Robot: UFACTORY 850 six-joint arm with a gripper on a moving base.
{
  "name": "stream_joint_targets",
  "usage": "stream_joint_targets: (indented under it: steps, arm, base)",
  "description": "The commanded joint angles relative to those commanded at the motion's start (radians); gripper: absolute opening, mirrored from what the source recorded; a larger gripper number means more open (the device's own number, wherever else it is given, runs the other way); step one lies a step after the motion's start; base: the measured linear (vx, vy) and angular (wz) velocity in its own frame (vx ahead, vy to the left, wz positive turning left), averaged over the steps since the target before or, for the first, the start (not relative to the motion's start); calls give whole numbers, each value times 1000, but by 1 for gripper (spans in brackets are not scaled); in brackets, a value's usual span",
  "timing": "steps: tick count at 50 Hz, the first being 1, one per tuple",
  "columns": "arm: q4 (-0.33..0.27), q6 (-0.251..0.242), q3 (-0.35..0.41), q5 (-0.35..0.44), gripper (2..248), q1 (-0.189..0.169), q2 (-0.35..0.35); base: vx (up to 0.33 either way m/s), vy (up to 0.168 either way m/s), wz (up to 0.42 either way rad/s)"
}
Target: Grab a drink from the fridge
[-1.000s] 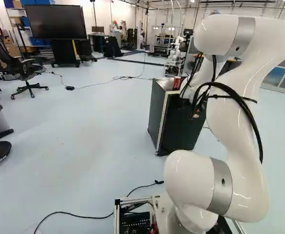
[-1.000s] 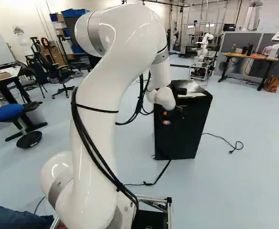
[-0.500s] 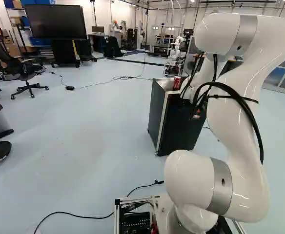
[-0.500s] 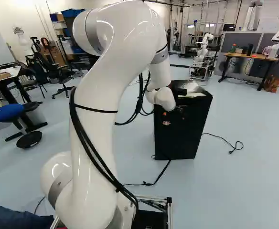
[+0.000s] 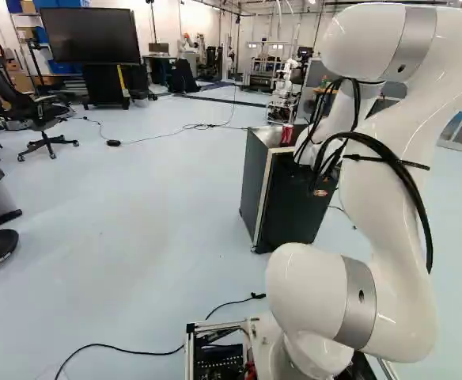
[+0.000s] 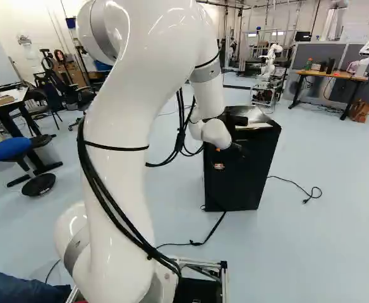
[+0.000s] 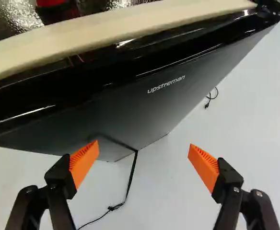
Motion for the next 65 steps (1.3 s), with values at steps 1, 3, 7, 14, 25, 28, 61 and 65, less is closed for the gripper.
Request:
stream_joint_targets:
  steps: [1, 3, 7, 14, 25, 28, 61, 65]
  arm:
    - [0, 0, 6, 7, 247, 0, 4]
    - [0, 0, 17, 22, 247, -1, 13]
    - [0, 0, 40, 52, 247, -2, 30]
    - [0, 0, 80, 103, 247, -4, 60]
    - [0, 0, 144, 185, 247, 0, 112]
    - [0, 0, 162, 207, 247, 3, 130]
    - [0, 0, 305, 389, 247, 52, 325]
    - [0, 0, 300, 400, 247, 59, 326]
  base:
    - [0, 0, 0]
    - [0, 0, 0]
    - [0, 0, 0]
    - [0, 0, 0]
    - [0, 0, 0]
    - [0, 0, 0]
    - [0, 0, 0]
    - [0, 0, 0]
